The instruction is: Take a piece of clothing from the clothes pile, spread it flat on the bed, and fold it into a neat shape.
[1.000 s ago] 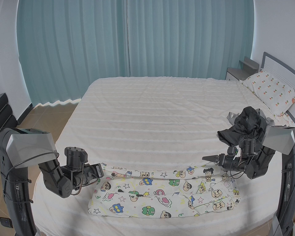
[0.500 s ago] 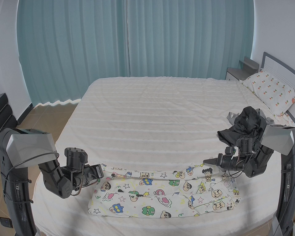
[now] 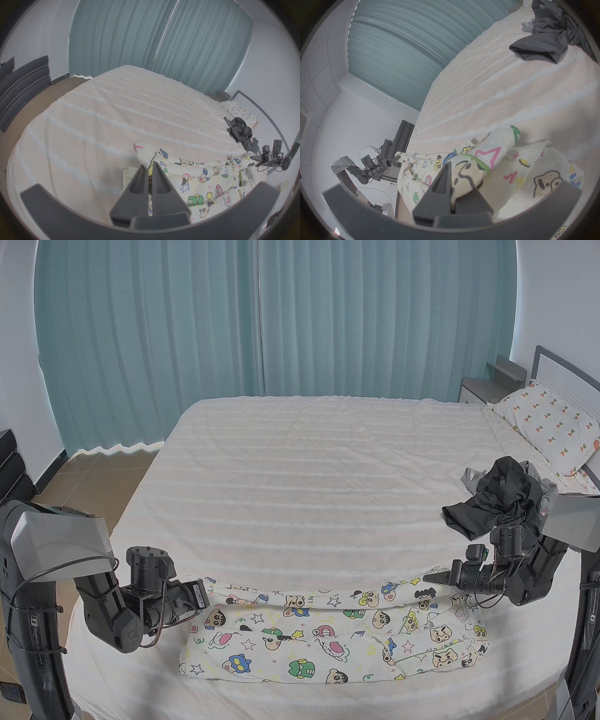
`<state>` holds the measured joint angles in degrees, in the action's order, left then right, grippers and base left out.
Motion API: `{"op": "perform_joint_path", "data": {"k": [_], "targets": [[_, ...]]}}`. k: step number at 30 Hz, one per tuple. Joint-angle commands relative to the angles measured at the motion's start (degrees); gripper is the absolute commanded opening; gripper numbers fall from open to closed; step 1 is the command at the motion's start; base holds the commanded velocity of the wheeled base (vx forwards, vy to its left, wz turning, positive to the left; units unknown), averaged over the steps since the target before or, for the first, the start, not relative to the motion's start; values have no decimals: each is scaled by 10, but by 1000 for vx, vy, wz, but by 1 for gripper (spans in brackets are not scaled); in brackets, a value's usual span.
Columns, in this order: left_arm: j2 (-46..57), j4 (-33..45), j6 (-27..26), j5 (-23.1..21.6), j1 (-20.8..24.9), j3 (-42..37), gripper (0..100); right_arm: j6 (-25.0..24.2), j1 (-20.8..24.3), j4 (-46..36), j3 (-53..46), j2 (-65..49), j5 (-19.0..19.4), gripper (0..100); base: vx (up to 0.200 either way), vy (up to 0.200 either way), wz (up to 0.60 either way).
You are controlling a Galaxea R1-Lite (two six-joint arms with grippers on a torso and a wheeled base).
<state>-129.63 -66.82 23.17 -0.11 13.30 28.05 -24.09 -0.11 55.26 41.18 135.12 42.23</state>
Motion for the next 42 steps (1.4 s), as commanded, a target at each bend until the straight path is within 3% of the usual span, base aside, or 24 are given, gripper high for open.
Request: {"op": "perform_joint_path", "data": {"k": [1,14,29,35,42], "targets": [[7,-2,-3,-15,-2,-24,0,26,-9,0,-33,-10,0,0,0,0,0],[5,-2,-17,-26,-13,-47,0,109,-42,0,-102,-10,0,0,0,0,0],[-30,-3,-45,-39,-9,-70,0,180,-44,0,-135,-8,-5,0,0,0,0],[-46,-3,-61,-39,-6,-77,0,254,-50,1,-150,3,-42,0,0,0,0],[-53,-3,-80,-39,-6,-85,0,262,-50,3,-150,8,-61,0,0,0,0]]}}
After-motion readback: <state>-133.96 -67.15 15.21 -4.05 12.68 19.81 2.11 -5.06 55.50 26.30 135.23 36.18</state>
